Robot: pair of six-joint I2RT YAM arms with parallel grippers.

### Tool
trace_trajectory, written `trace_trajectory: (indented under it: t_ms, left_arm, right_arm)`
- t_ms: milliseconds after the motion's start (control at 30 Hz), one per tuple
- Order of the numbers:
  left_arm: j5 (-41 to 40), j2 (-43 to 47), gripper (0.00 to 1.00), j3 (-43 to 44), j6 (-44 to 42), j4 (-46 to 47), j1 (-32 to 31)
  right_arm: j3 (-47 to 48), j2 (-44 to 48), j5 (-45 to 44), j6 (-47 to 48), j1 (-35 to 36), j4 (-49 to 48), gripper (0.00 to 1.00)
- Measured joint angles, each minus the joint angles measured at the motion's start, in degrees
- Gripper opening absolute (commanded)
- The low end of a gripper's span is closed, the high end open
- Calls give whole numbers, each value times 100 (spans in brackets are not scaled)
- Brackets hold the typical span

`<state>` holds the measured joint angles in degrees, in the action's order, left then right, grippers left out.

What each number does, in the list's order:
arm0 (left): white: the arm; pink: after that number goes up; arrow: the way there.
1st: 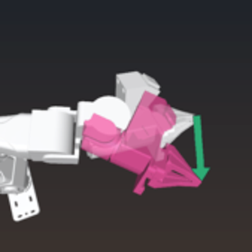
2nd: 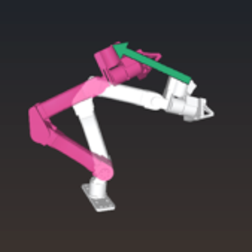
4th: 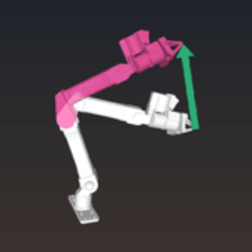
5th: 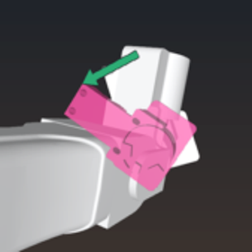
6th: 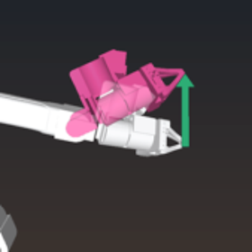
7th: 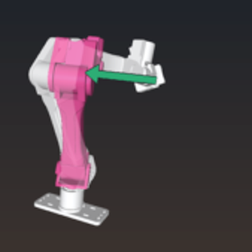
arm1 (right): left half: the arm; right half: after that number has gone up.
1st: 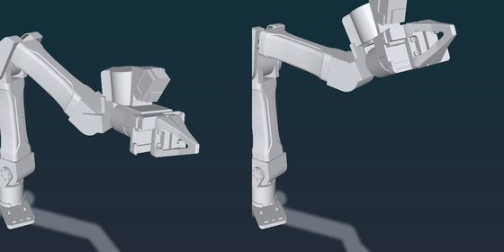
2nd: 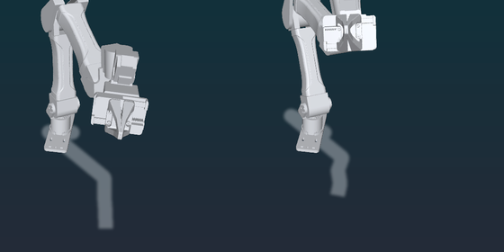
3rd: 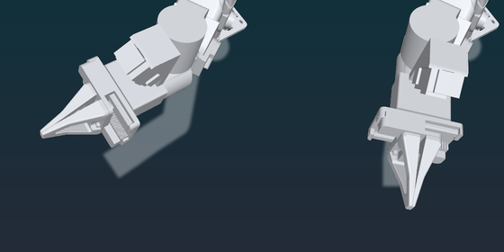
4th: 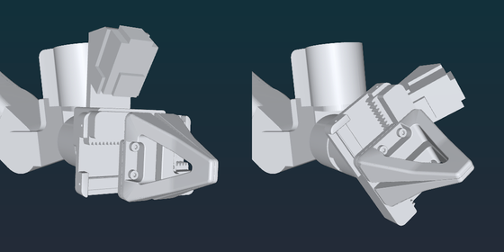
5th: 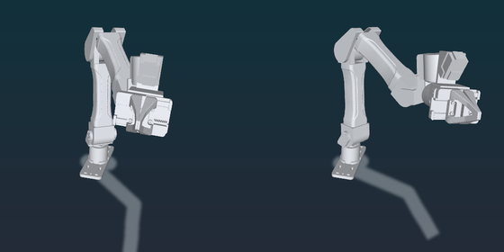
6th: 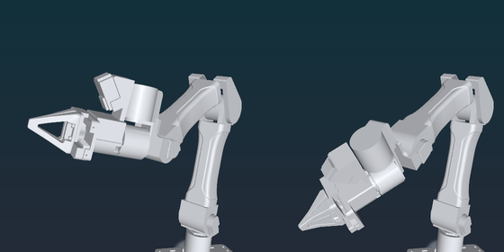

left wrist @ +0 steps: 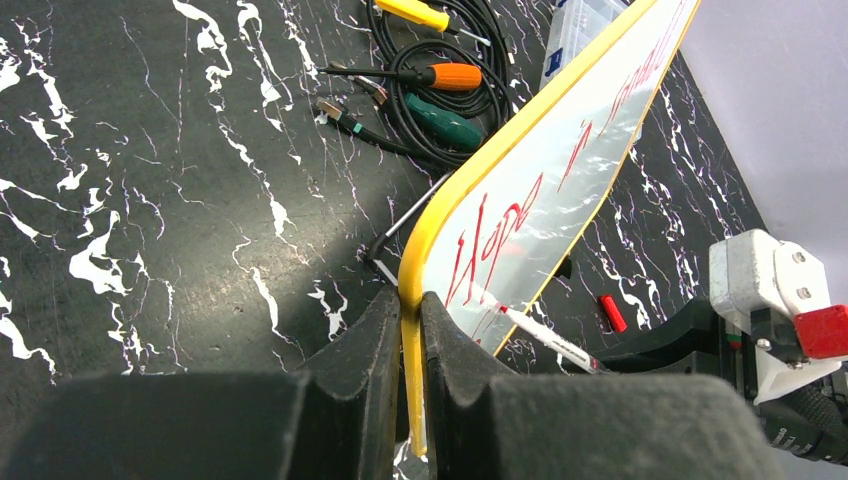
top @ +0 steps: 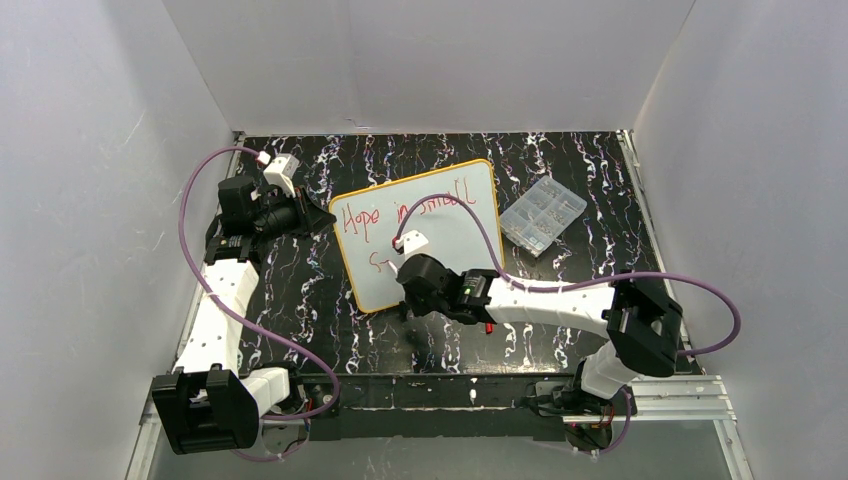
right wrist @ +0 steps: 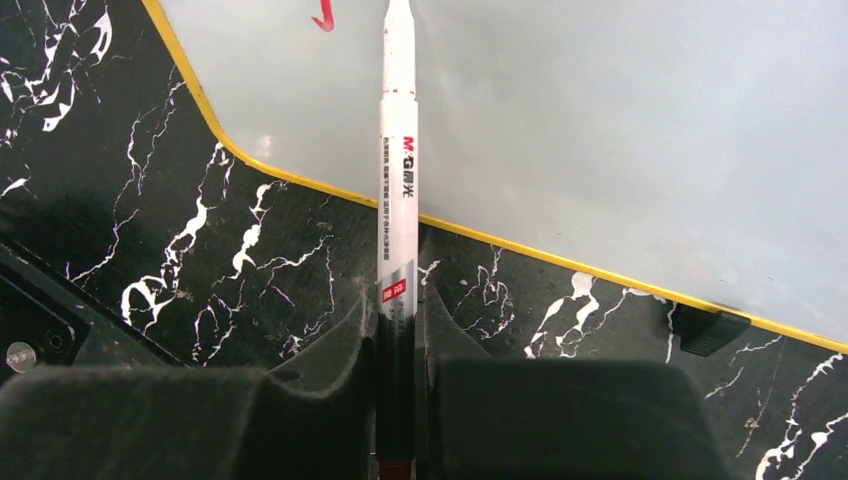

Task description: Write a sentence on the whiteboard

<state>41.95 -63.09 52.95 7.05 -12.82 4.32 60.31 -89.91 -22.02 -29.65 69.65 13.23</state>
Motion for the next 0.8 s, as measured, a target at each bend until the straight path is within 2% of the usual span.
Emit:
trace_trajectory:
  t_ms: [800]
  left_arm:
    - [2,0,0,0,0,0,0]
  right_arm:
    - [413,-33,-186,564,-103,-94,1]
